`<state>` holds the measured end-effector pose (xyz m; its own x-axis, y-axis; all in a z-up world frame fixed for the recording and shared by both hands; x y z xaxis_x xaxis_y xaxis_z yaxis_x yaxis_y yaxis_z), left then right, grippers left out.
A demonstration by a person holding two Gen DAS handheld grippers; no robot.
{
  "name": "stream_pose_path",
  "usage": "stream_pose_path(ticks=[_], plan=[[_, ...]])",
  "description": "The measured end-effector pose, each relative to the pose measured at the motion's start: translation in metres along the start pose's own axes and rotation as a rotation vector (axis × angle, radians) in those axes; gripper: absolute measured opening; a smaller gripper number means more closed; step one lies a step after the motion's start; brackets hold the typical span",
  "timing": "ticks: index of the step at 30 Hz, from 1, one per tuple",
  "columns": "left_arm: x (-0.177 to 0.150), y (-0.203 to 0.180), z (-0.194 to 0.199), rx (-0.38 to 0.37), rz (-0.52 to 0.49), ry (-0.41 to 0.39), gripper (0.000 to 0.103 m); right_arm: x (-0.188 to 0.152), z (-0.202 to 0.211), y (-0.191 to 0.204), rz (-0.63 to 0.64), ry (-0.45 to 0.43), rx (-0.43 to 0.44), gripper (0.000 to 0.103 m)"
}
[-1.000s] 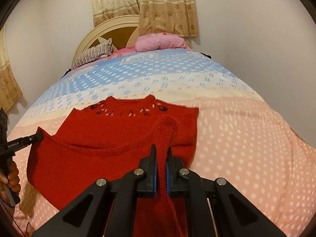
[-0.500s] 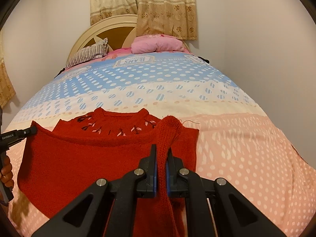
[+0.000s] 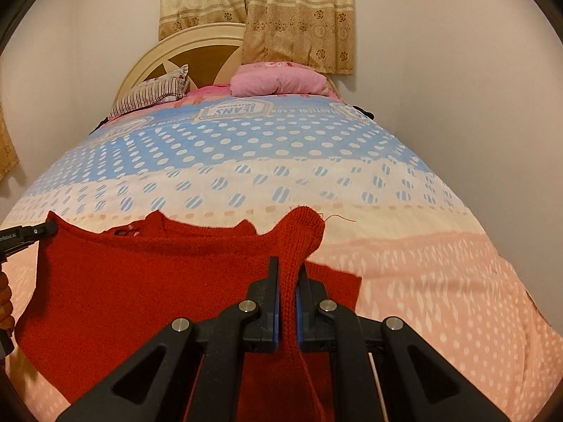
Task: Fold small clothes
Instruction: 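Lift the hem with both grippers and fold it toward the collar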
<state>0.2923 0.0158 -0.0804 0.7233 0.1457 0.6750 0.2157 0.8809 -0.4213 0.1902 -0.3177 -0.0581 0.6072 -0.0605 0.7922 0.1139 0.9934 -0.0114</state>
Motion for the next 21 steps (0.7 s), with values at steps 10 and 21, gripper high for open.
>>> stream_pose_path(ticks=[10,21], plan=[[0.017,0.002,-0.034,0.044,-0.002,0.007,0.007,0.022,-0.049,-0.001,0.011,0.002,-0.055,0.006],[0.014,0.006,-0.085,0.170,-0.058,0.085,0.007,0.014,-0.105,-0.011,-0.013,0.061,-0.130,0.006]])
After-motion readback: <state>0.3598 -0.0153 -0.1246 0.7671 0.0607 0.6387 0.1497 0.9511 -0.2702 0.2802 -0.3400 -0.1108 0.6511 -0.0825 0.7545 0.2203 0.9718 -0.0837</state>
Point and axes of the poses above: each gripper's, at about its wrist camera, not at the fingertips, and z roughly against the way its jaws point, y to its left, x to its top, the point moved 4 cm from there along -z, roughly the way its jaws point, and after that the axes turned 2 degrees about -y, right-handed, at the moved point
